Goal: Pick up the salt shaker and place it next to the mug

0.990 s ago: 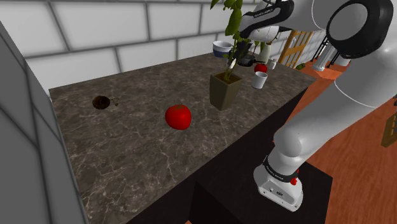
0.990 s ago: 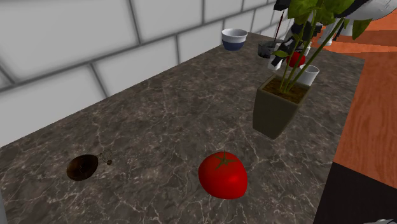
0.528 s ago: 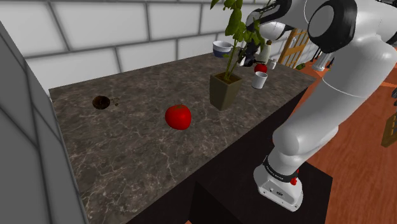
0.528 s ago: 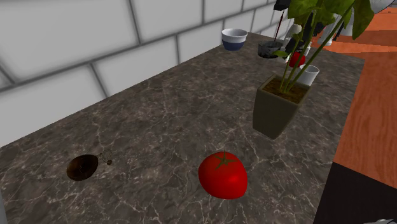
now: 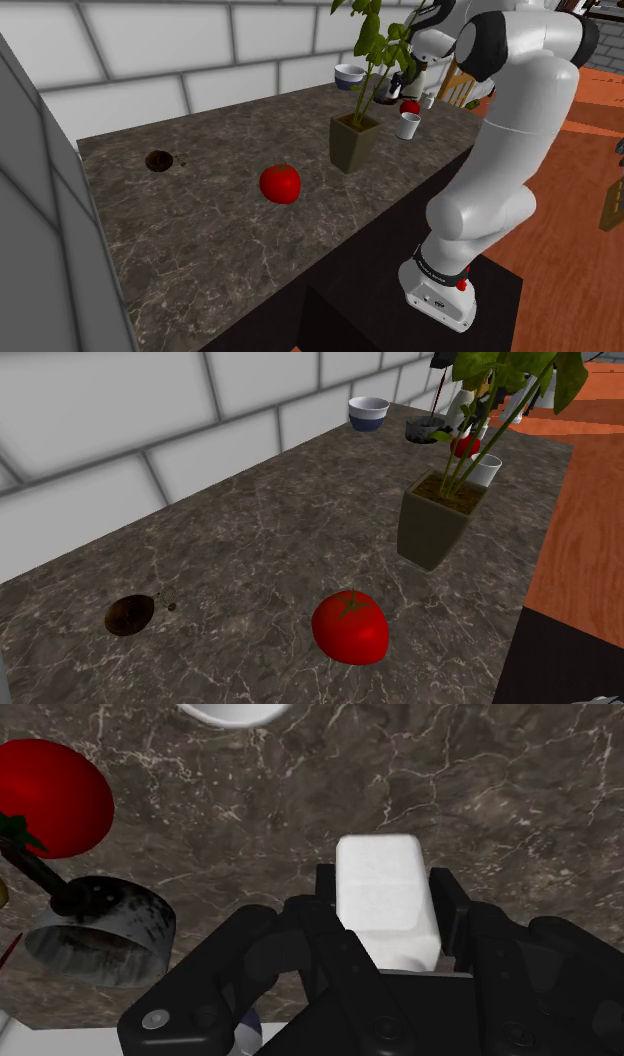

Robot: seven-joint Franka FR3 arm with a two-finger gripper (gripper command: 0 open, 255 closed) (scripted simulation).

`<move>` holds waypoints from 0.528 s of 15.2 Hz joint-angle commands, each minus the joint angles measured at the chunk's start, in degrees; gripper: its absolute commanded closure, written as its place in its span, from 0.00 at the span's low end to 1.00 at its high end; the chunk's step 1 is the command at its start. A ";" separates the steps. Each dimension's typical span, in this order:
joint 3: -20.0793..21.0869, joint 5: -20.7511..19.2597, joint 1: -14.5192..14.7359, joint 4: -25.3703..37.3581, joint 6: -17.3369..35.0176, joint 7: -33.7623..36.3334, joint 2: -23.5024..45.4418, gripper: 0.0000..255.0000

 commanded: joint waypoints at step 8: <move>-0.43 8.02 -11.90 25.04 -11.46 -8.39 17.75 1.00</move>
